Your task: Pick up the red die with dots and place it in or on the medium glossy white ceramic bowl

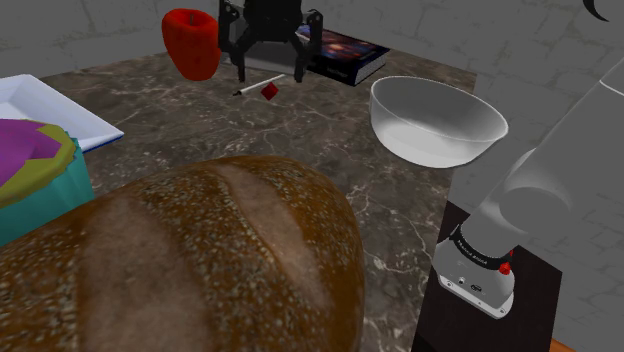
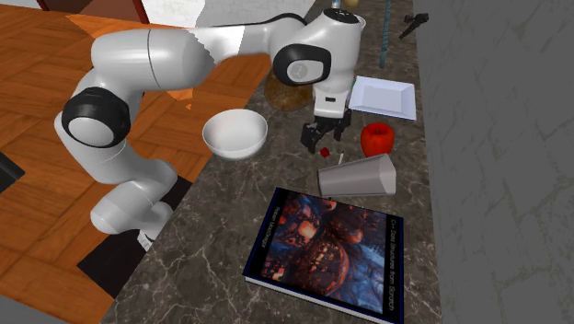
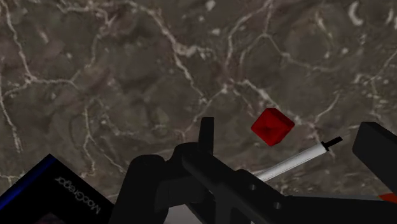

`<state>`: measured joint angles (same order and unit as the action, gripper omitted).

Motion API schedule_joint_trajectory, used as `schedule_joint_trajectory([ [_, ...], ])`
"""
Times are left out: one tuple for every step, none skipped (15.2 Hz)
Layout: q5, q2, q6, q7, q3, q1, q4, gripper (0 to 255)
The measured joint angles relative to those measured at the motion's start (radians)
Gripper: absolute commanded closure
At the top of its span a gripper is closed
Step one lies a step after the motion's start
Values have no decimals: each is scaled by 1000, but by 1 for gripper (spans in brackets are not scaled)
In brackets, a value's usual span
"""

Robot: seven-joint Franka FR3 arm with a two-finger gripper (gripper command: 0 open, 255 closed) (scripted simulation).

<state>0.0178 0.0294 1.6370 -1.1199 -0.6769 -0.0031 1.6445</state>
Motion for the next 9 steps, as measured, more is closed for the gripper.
schedule_joint_trajectory([
  [4,6,18,3,1,-1,22,0],
  [6,10,28,5,3,-2,36,0],
  [7,11,33,6,3,-2,42,0],
  [8,12,36,5,3,-2,45,0],
  [8,12,37,5,3,-2,46,0],
  [8,12,38,5,3,-2,47,0],
  [8,12,38,5,3,-2,47,0],
  [8,12,38,5,3,-2,47,0],
  [8,12,38,5,3,-2,47,255],
])
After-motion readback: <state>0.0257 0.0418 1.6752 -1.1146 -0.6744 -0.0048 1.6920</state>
